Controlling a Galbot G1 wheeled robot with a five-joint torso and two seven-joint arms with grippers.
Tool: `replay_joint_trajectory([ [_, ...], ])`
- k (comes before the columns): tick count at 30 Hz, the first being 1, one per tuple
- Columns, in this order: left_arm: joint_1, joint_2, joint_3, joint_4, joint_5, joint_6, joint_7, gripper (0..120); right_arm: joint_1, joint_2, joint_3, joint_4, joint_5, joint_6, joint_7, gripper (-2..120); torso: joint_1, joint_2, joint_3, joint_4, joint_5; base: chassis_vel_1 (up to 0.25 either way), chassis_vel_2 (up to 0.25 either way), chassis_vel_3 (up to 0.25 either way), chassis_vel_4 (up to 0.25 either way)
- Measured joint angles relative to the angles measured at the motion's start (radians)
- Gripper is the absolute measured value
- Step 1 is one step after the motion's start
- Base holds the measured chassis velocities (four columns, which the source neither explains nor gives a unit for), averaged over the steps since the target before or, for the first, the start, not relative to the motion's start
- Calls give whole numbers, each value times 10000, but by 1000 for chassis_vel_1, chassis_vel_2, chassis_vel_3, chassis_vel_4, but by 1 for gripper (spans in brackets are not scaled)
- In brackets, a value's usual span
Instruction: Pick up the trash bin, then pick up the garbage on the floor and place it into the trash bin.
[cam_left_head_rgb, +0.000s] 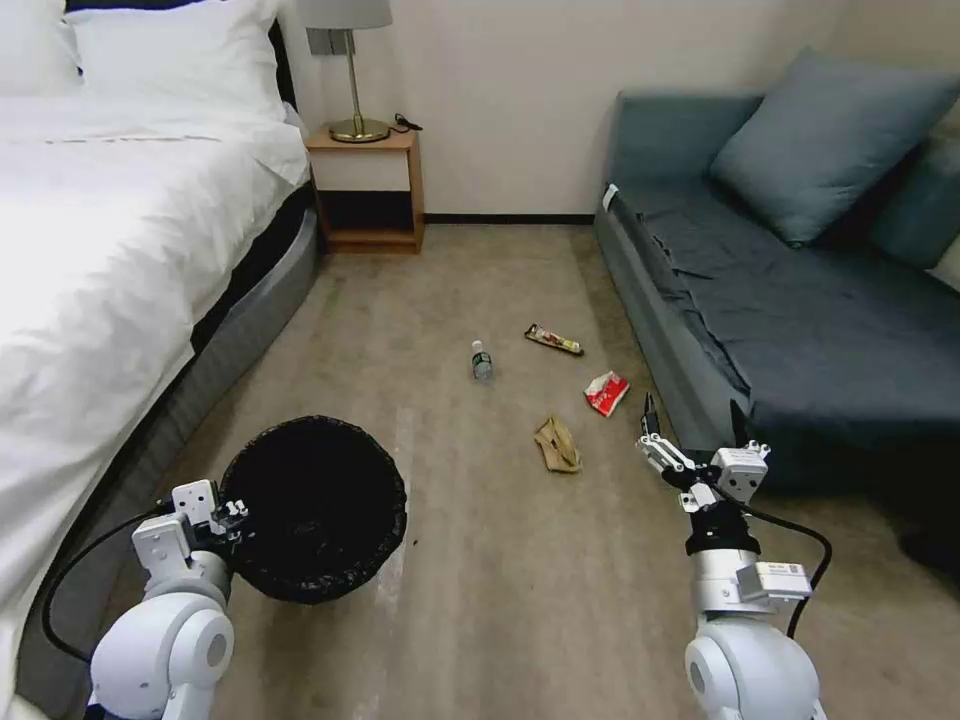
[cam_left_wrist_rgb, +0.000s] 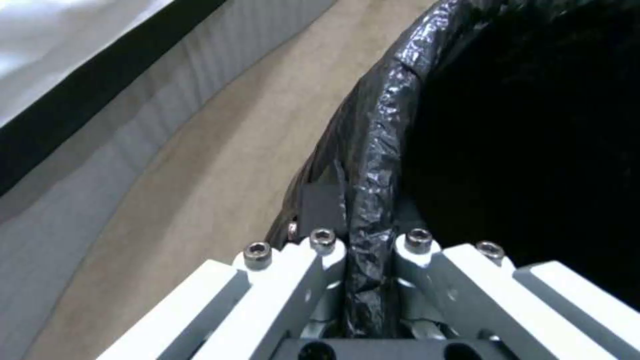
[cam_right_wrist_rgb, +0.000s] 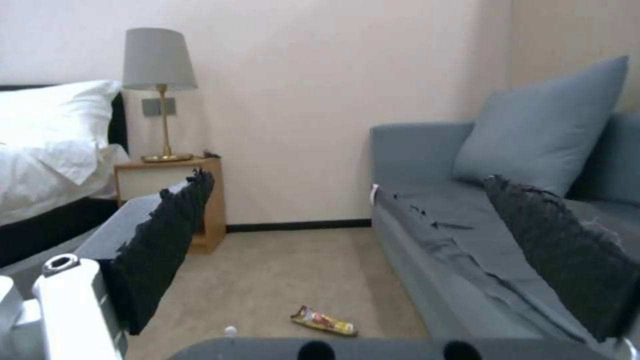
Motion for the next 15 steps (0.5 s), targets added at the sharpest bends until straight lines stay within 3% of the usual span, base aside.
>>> replay_joint_trajectory([
  [15,21,-37,5,3,2,-45,5,3,-4,0,-4,-52,-56,23,-14,100,0,0,0,-1,0,-210,209,212,-216],
])
